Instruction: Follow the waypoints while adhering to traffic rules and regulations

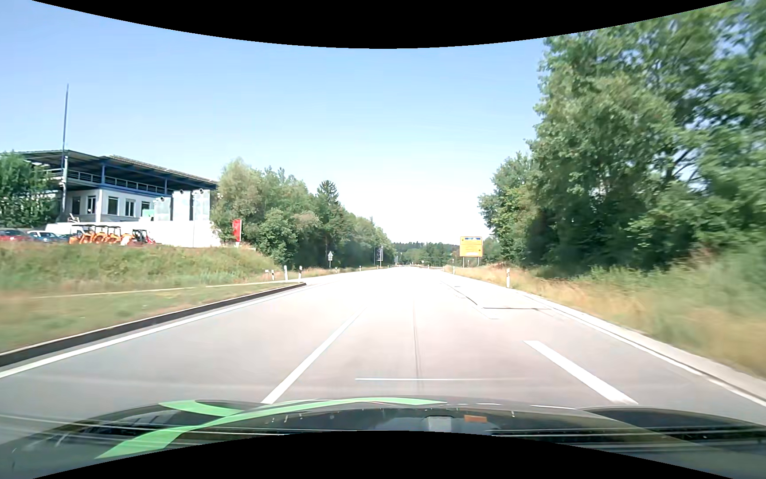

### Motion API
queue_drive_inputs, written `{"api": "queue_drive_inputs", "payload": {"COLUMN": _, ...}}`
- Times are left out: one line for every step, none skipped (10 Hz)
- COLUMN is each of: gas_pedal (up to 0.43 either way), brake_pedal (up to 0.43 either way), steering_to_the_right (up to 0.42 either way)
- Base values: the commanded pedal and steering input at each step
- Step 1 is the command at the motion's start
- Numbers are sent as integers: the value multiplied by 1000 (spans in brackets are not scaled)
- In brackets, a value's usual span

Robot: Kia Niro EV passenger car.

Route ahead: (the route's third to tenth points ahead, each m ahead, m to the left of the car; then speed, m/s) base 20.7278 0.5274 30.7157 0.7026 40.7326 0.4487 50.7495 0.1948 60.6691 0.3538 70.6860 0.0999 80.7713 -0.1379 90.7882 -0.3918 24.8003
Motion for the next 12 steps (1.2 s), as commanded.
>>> {"api": "queue_drive_inputs", "payload": {"gas_pedal": 228, "brake_pedal": 0, "steering_to_the_right": 1}}
{"api": "queue_drive_inputs", "payload": {"gas_pedal": 209, "brake_pedal": 0, "steering_to_the_right": 0}}
{"api": "queue_drive_inputs", "payload": {"gas_pedal": 209, "brake_pedal": 0, "steering_to_the_right": 0}}
{"api": "queue_drive_inputs", "payload": {"gas_pedal": 209, "brake_pedal": 0, "steering_to_the_right": 0}}
{"api": "queue_drive_inputs", "payload": {"gas_pedal": 209, "brake_pedal": 0, "steering_to_the_right": 0}}
{"api": "queue_drive_inputs", "payload": {"gas_pedal": 240, "brake_pedal": 0, "steering_to_the_right": 0}}
{"api": "queue_drive_inputs", "payload": {"gas_pedal": 248, "brake_pedal": 0, "steering_to_the_right": 0}}
{"api": "queue_drive_inputs", "payload": {"gas_pedal": 248, "brake_pedal": 0, "steering_to_the_right": 0}}
{"api": "queue_drive_inputs", "payload": {"gas_pedal": 268, "brake_pedal": 0, "steering_to_the_right": -1}}
{"api": "queue_drive_inputs", "payload": {"gas_pedal": 280, "brake_pedal": 0, "steering_to_the_right": -1}}
{"api": "queue_drive_inputs", "payload": {"gas_pedal": 280, "brake_pedal": 0, "steering_to_the_right": -1}}
{"api": "queue_drive_inputs", "payload": {"gas_pedal": 260, "brake_pedal": 0, "steering_to_the_right": -1}}
